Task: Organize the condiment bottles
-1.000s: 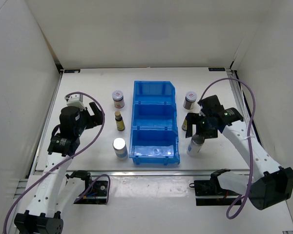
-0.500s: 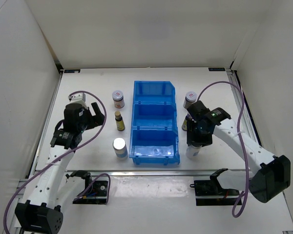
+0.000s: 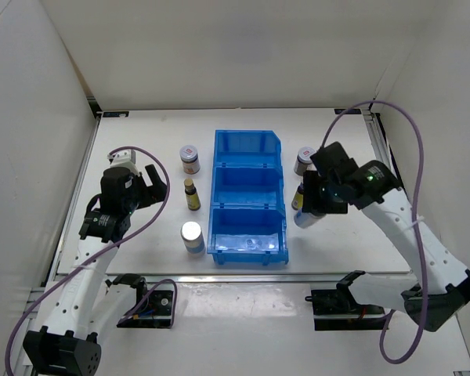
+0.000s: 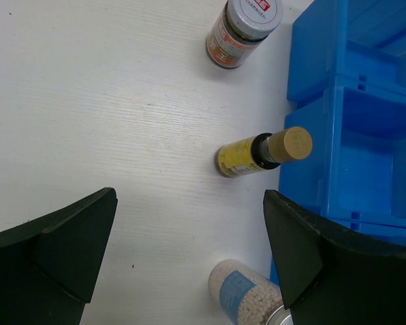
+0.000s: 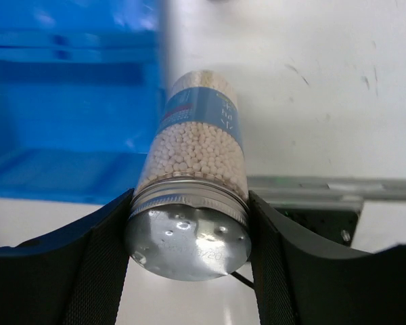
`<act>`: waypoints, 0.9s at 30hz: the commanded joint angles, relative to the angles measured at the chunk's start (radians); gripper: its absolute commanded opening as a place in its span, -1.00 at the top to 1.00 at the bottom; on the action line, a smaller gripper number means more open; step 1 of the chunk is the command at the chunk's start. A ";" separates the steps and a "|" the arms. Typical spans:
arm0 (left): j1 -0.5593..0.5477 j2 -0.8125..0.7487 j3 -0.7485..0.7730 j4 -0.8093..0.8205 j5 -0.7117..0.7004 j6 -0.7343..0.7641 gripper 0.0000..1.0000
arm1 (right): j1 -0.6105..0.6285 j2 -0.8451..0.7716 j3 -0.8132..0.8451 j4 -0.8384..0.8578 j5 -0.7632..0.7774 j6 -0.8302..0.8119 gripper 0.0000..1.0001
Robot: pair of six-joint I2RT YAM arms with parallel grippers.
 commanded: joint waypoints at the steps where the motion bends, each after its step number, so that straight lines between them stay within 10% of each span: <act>1: -0.003 -0.017 0.036 -0.011 -0.006 -0.003 -1.00 | 0.049 0.014 0.153 -0.008 -0.046 -0.043 1.00; 23: -0.003 -0.006 0.036 -0.021 -0.006 -0.003 -1.00 | 0.298 0.450 0.162 0.181 0.032 0.161 1.00; 27: -0.003 -0.006 0.036 -0.021 0.015 -0.003 -1.00 | 0.298 0.462 0.162 0.181 0.000 0.181 0.41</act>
